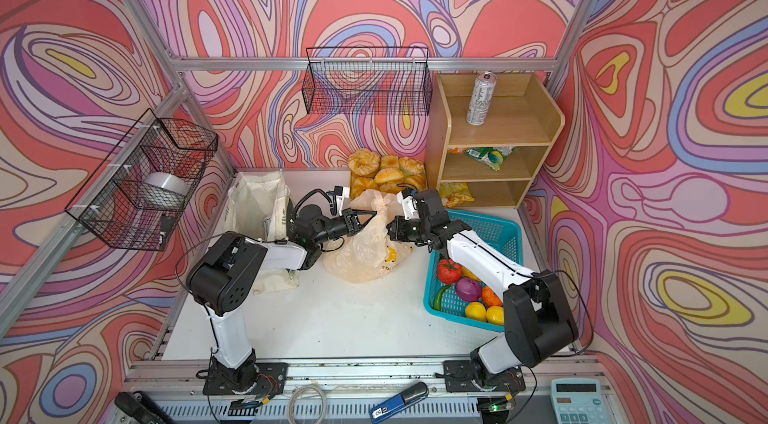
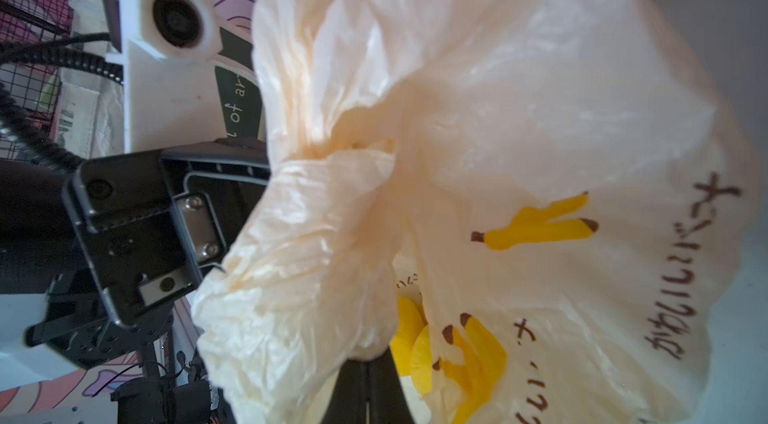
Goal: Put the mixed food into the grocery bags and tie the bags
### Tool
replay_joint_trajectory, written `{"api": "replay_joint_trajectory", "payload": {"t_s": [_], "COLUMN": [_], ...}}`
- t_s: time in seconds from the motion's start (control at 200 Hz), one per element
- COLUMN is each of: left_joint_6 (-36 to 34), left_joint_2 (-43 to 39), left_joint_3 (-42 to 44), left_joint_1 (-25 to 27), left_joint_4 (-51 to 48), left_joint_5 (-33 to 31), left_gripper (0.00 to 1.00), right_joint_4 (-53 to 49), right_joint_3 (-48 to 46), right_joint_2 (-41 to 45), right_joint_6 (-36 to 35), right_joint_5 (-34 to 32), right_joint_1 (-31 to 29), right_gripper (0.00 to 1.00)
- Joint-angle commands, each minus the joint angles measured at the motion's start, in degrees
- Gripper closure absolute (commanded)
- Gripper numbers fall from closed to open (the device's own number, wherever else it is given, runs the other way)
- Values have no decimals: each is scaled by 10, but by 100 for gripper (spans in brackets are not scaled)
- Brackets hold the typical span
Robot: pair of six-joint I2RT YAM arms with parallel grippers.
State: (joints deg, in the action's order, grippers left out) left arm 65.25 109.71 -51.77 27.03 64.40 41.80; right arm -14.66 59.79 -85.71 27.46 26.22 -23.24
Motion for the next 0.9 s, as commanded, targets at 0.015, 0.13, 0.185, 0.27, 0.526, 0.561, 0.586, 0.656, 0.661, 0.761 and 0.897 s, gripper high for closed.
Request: {"api": "replay_joint_trajectory", "payload": {"t_s": [0.015, 0.13, 0.185, 0.27, 0.526, 0.561, 0.586, 0.656, 0.661, 0.761, 0.897], "left_joint_6": [29, 50, 53, 52, 57, 59, 61, 66, 67, 60, 64], "left_joint_2": [4, -5, -10, -16, -25, -26, -25, -26, -26, -34, -32], "left_joint_3": [-4, -2, -1, -1, 9, 10, 11, 12, 13, 15, 9], "left_joint_1": [-17, -32, -35, -40, -50, -51, -51, -53, -53, -52, -52], "left_joint_4": [66, 86, 91, 90, 112, 118, 122, 134, 135, 136, 129], "left_joint_5": [0, 8, 13, 26, 42, 42, 44, 46, 46, 48, 38], "left_gripper": [100, 100, 100, 100, 100, 100, 100, 100, 100, 100, 100], "right_joint_4": [-27, -30, -33, -40, -33, -33, -33, -29, -28, -26, 0], "right_joint_3": [-17, -40, -45, -48, -56, -58, -60, -65, -66, -70, -70], "right_joint_2": [26, 48, 57, 64, 78, 79, 79, 80, 79, 76, 65], "right_joint_6": [8, 22, 25, 29, 51, 55, 59, 66, 66, 75, 69], "right_joint_5": [-54, -75, -87, -107, -135, -143, -146, -150, -150, -154, -94], "right_joint_1": [37, 67, 75, 86, 112, 116, 120, 128, 129, 135, 137], "right_gripper": [100, 100, 100, 100, 100, 100, 100, 100, 100, 100, 100]}}
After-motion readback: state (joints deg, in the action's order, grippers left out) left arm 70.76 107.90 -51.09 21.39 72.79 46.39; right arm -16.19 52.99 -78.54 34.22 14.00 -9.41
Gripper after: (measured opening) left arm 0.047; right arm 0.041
